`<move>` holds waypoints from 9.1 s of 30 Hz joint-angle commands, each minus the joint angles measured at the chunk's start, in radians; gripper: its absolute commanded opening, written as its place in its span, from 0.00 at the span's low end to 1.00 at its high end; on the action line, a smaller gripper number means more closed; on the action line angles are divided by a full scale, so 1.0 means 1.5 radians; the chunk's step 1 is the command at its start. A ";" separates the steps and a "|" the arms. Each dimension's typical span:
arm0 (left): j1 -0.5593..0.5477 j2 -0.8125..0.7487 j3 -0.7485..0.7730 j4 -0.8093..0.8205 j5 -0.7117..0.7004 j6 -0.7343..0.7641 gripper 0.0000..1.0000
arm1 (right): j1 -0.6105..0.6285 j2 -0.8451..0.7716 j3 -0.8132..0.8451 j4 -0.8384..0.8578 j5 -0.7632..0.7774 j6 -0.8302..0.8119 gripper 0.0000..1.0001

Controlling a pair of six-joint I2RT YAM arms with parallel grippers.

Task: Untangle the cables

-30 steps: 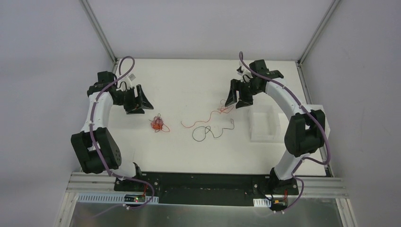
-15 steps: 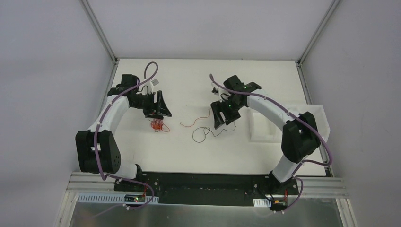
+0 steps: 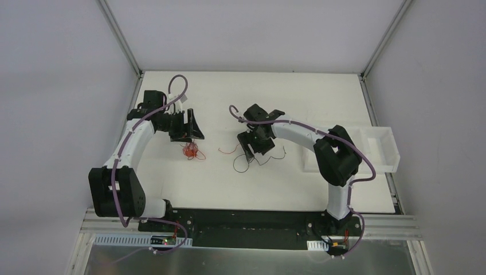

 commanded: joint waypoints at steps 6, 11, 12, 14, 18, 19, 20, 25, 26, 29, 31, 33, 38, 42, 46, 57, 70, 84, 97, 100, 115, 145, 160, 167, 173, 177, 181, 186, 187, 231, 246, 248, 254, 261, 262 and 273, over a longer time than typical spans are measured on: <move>0.071 -0.052 -0.029 0.034 -0.014 -0.040 0.70 | 0.017 0.028 0.036 0.045 0.030 0.067 0.84; 0.100 -0.048 -0.034 0.045 0.000 -0.056 0.70 | 0.024 0.049 0.032 0.035 0.055 0.070 0.78; 0.103 -0.047 -0.033 0.047 0.002 -0.059 0.70 | 0.026 0.052 0.030 0.033 0.062 0.067 0.75; 0.109 -0.045 -0.033 0.048 0.002 -0.061 0.70 | 0.028 0.052 0.022 0.031 0.066 0.065 0.69; 0.116 -0.044 -0.038 0.053 0.001 -0.064 0.69 | 0.045 0.043 0.004 0.018 0.060 0.029 0.43; 0.118 -0.045 -0.039 0.053 0.000 -0.065 0.69 | 0.051 0.041 0.005 0.005 0.056 0.020 0.35; 0.120 -0.047 -0.040 0.054 0.001 -0.066 0.69 | 0.058 0.040 0.005 -0.010 0.051 0.012 0.27; 0.127 -0.058 -0.045 0.054 0.000 -0.067 0.69 | 0.058 0.005 0.021 -0.063 0.020 -0.040 0.00; 0.128 -0.064 -0.047 0.054 0.001 -0.067 0.69 | 0.051 -0.015 0.023 -0.065 0.009 -0.058 0.00; 0.128 -0.083 -0.056 0.053 0.008 -0.060 0.69 | 0.014 -0.077 0.048 -0.069 -0.018 -0.087 0.00; 0.128 -0.097 -0.058 0.048 0.014 -0.052 0.68 | -0.021 -0.113 0.077 -0.082 -0.050 -0.095 0.00; 0.128 -0.109 -0.056 0.037 0.021 -0.042 0.68 | -0.057 -0.148 0.102 -0.094 -0.092 -0.098 0.00; 0.128 -0.136 -0.041 0.011 0.030 -0.022 0.68 | -0.126 -0.234 0.153 -0.136 -0.131 -0.115 0.00; 0.127 -0.153 -0.030 -0.003 0.035 -0.017 0.68 | -0.226 -0.284 0.237 -0.170 -0.173 -0.095 0.00; 0.127 -0.162 -0.027 -0.011 0.035 -0.015 0.68 | -0.317 -0.310 0.357 -0.214 -0.219 -0.074 0.00; 0.126 -0.162 -0.006 -0.014 0.043 -0.013 0.68 | -0.476 -0.307 0.537 -0.268 -0.029 -0.046 0.00; 0.127 -0.147 -0.010 -0.014 0.046 0.011 0.67 | -0.804 -0.304 0.565 -0.335 -0.098 -0.094 0.00; 0.127 -0.126 -0.006 -0.014 0.057 0.008 0.66 | -0.964 -0.281 0.463 -0.302 -0.144 -0.191 0.00; 0.127 -0.118 -0.006 -0.014 0.060 0.007 0.66 | -0.994 -0.289 0.297 -0.181 -0.087 -0.288 0.00; 0.127 -0.112 0.000 -0.014 0.060 0.008 0.66 | -0.994 -0.279 0.260 -0.163 -0.063 -0.316 0.00; 0.118 -0.082 -0.006 -0.014 0.054 0.009 0.66 | -0.933 -0.216 0.046 -0.047 0.026 -0.410 0.00; 0.116 -0.070 -0.001 -0.007 0.048 0.013 0.66 | -0.814 -0.166 -0.048 0.054 0.318 -0.479 0.06; 0.115 -0.068 -0.004 -0.007 0.059 0.012 0.67 | -0.772 -0.206 0.061 -0.121 0.180 -0.399 0.49; 0.092 -0.071 0.002 -0.006 0.077 0.011 0.72 | -0.636 -0.232 0.166 -0.267 -0.055 -0.273 0.74; 0.072 -0.092 0.008 -0.005 0.088 0.013 0.80 | -0.401 -0.184 0.180 -0.215 -0.056 -0.164 0.82; 0.069 -0.112 0.000 -0.005 0.077 0.020 0.81 | -0.277 -0.089 0.220 -0.175 0.017 -0.138 0.89; 0.069 -0.119 -0.008 -0.004 0.070 0.009 0.81 | -0.206 0.027 0.296 -0.173 0.074 -0.060 0.92; 0.069 -0.119 -0.007 -0.003 0.061 -0.010 0.80 | -0.169 0.129 0.369 -0.188 0.119 0.024 0.99; 0.069 -0.118 -0.007 -0.001 0.063 -0.015 0.80 | -0.162 0.141 0.372 -0.187 0.127 0.025 1.00; 0.069 -0.165 -0.012 0.035 0.080 -0.056 0.79 | -0.423 -0.217 0.242 -0.273 -0.284 -0.010 0.00; 0.069 -0.188 -0.023 0.035 0.078 -0.057 0.78 | -0.871 -0.462 0.098 -0.401 -0.044 -0.056 0.00; 0.069 -0.189 -0.025 0.035 0.078 -0.054 0.78 | -0.888 -0.478 0.076 -0.388 0.016 -0.046 0.00; 0.069 -0.183 -0.024 0.035 0.080 -0.054 0.78 | -0.902 -0.504 0.031 -0.304 0.197 0.010 0.00; 0.069 -0.174 -0.018 0.035 0.079 -0.053 0.78 | -0.894 -0.477 -0.021 -0.244 0.208 0.058 0.00; 0.069 -0.173 -0.015 0.035 0.078 -0.052 0.78 | -0.887 -0.469 -0.026 -0.242 0.208 0.059 0.00; 0.069 -0.158 -0.005 0.035 0.067 -0.046 0.78 | -0.775 -0.395 -0.103 -0.121 0.290 0.166 0.00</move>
